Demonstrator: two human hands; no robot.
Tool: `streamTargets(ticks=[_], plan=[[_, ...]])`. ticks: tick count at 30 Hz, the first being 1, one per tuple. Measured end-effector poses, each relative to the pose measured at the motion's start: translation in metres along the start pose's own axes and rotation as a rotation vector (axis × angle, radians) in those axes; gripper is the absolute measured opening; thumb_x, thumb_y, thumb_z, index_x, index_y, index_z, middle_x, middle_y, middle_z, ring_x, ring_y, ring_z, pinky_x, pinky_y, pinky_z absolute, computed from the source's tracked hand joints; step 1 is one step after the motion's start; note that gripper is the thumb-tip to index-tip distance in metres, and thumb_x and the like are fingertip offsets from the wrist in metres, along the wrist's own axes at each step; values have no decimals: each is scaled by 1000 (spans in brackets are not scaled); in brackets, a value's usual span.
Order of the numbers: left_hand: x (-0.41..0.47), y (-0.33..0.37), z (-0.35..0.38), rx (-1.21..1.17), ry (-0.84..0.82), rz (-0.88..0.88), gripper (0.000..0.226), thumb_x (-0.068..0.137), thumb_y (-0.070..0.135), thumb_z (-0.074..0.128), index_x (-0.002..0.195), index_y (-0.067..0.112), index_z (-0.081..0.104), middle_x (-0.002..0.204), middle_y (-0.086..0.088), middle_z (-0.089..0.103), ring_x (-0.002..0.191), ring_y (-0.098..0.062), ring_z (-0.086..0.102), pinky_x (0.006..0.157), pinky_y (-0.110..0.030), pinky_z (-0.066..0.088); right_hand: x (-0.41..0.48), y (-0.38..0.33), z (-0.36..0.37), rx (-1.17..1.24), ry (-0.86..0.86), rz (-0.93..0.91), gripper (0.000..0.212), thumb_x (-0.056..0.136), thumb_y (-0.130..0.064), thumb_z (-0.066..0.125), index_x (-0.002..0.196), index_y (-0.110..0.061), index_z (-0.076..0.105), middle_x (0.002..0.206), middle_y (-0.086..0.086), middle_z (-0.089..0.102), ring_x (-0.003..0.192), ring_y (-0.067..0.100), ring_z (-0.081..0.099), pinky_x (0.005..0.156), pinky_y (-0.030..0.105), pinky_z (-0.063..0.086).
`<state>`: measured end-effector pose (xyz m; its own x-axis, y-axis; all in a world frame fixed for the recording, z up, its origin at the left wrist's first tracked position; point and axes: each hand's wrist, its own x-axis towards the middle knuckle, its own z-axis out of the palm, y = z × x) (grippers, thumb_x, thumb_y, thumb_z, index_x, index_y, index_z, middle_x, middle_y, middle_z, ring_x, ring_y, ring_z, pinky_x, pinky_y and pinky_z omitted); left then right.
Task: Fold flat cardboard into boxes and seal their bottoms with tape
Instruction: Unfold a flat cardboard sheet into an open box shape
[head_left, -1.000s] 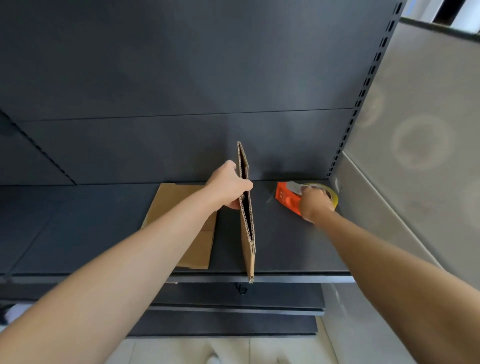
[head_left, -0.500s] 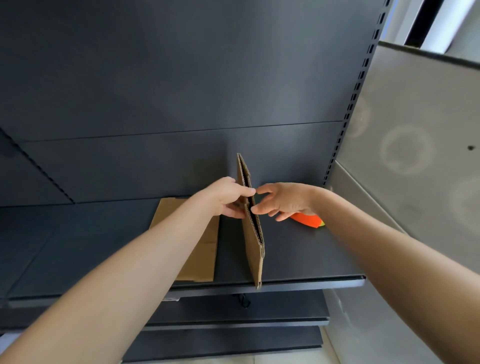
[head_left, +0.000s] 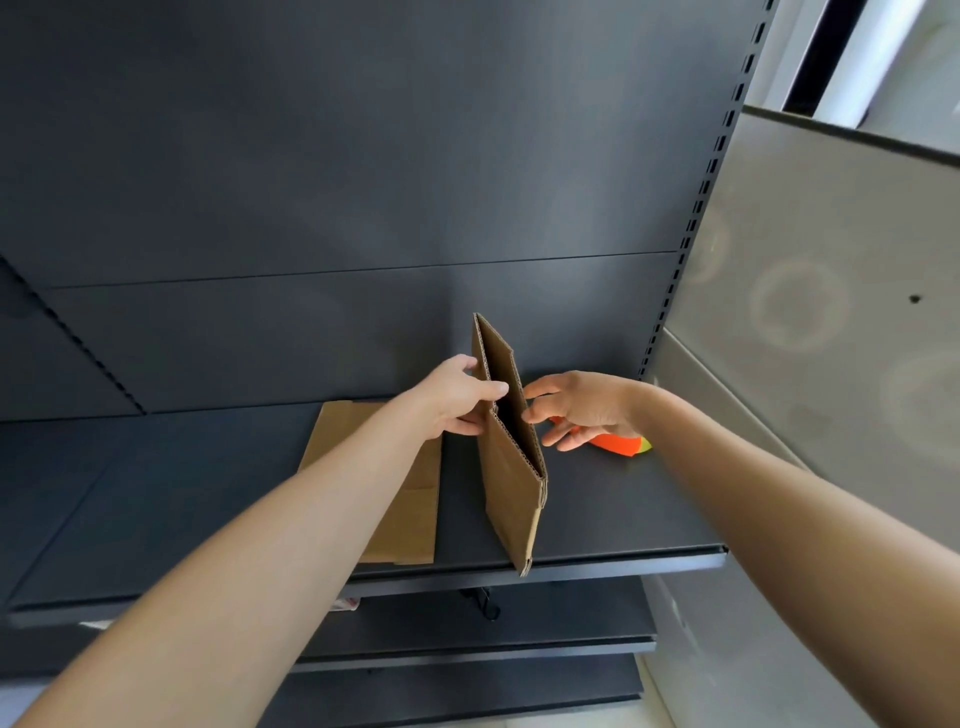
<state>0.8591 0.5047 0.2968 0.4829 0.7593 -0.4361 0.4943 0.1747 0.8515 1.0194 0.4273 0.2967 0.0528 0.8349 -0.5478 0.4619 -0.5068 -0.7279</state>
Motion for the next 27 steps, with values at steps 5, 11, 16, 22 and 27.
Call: streamTargets(ticks=[5,11,16,22,27], plan=[[-1,-6,-4,-52,1,-3,68,91,16,62,148,16,26,134,-11,52,111,-29,60,92,-46,53,2,-4,12,-13,12,-5,55,92,-29,60,142,-24,39,130,5,55,102,24,65,85,34,57],[0,-10,-11,-33,5,-2,67,91,10,61,147,19,26,137,-11,49,108,-27,59,88,-43,54,2,-13,10,-111,102,5,35,93,-9,47,127,-12,54,113,12,63,100,28,67,87,38,57],[-3,-8,-8,22,-31,-4,75,88,6,63,149,23,21,138,-11,46,111,-28,58,85,-42,55,4,-14,-1,-363,434,20,31,89,-7,43,113,1,61,107,20,66,95,36,65,76,38,56],[-8,-6,0,64,-143,8,87,86,1,64,150,32,14,135,-12,47,111,-29,58,78,-39,57,6,-14,-4,-464,684,47,19,86,-2,43,98,-1,59,91,13,56,79,32,52,66,30,42],[-5,-7,13,162,-66,-5,108,83,9,69,149,36,-12,156,-12,18,130,-33,42,91,-43,53,11,-12,0,-558,694,-5,33,87,1,43,112,-6,63,103,14,64,81,31,54,65,29,41]])
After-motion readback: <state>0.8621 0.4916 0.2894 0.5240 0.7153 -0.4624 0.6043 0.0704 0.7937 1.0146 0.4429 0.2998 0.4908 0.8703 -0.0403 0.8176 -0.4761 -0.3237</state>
